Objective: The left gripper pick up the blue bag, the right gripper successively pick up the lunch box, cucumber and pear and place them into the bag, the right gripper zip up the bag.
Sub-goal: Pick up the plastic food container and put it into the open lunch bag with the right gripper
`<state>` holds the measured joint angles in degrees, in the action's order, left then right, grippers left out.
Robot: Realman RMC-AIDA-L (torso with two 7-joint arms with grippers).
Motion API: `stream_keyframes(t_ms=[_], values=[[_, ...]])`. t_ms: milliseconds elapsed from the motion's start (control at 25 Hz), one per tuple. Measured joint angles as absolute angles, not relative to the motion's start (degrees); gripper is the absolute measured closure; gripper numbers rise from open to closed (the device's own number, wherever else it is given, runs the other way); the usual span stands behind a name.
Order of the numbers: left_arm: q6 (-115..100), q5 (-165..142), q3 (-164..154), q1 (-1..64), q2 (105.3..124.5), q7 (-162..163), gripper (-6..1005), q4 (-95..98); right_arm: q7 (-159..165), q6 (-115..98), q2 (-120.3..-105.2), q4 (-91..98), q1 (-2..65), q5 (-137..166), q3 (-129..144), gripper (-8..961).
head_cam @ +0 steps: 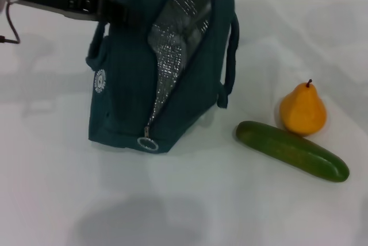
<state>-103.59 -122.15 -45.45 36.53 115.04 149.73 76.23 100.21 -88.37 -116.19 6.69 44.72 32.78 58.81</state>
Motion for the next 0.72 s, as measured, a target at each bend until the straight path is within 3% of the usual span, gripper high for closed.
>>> stream_keyframes(t_ms=[360, 720], values=[[-103.32, -121.49, -46.45, 36.91, 115.7, 149.75, 935, 75.08, 101.15, -87.0, -116.19, 6.2, 50.21, 32.64, 65.44, 859], [-102.79, -121.5, -46.46, 38.56, 116.36, 148.56, 934, 71.14, 101.25, -83.55, -116.19, 6.36, 50.88, 32.59, 73.03, 859]])
